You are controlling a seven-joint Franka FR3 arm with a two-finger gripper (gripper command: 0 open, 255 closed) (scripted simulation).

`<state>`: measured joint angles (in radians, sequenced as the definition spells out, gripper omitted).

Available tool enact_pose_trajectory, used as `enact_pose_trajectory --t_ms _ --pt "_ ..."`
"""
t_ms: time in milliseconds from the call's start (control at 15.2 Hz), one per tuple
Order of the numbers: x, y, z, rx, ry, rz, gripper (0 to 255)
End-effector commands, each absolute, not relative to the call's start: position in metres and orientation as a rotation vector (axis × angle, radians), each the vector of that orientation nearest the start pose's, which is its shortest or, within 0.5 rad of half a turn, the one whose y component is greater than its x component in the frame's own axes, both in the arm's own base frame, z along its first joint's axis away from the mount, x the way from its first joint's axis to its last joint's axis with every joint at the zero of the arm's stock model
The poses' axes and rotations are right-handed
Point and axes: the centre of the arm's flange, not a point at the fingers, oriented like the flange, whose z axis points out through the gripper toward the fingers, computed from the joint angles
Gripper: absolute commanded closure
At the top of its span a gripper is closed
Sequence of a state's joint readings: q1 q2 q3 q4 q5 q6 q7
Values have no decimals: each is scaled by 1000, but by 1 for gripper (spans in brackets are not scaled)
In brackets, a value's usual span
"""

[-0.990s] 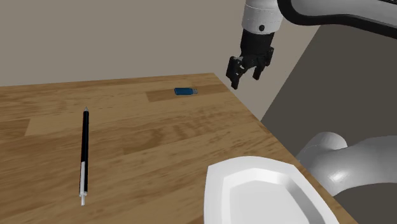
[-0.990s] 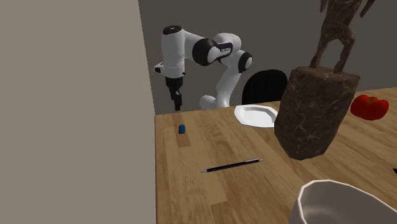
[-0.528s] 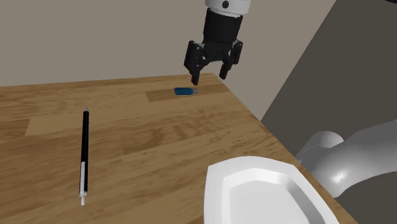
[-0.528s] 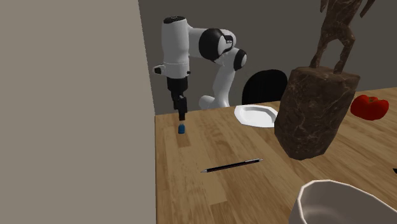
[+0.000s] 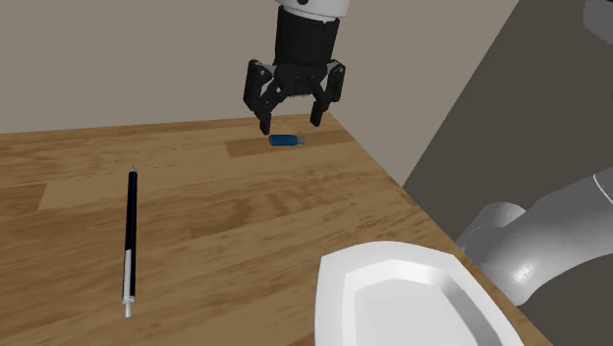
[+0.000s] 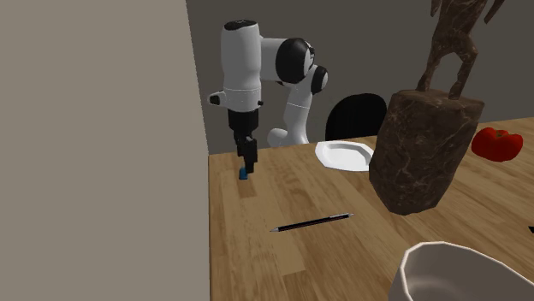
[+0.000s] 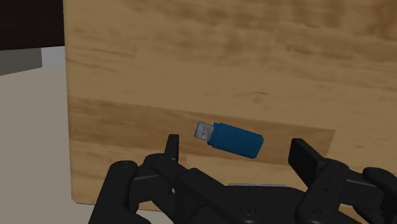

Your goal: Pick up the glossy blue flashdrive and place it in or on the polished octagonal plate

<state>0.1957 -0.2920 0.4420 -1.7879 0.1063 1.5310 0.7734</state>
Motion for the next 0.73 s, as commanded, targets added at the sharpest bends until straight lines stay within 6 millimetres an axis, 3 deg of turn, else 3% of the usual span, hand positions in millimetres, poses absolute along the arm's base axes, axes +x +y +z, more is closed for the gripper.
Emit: enact_pose_trajectory --t_ms 0,198,660 --pt "349 313 641 -3140 232 -28 0" --pt "349 313 627 -3140 232 -28 0" --pt "349 313 627 -3140 232 -28 0"
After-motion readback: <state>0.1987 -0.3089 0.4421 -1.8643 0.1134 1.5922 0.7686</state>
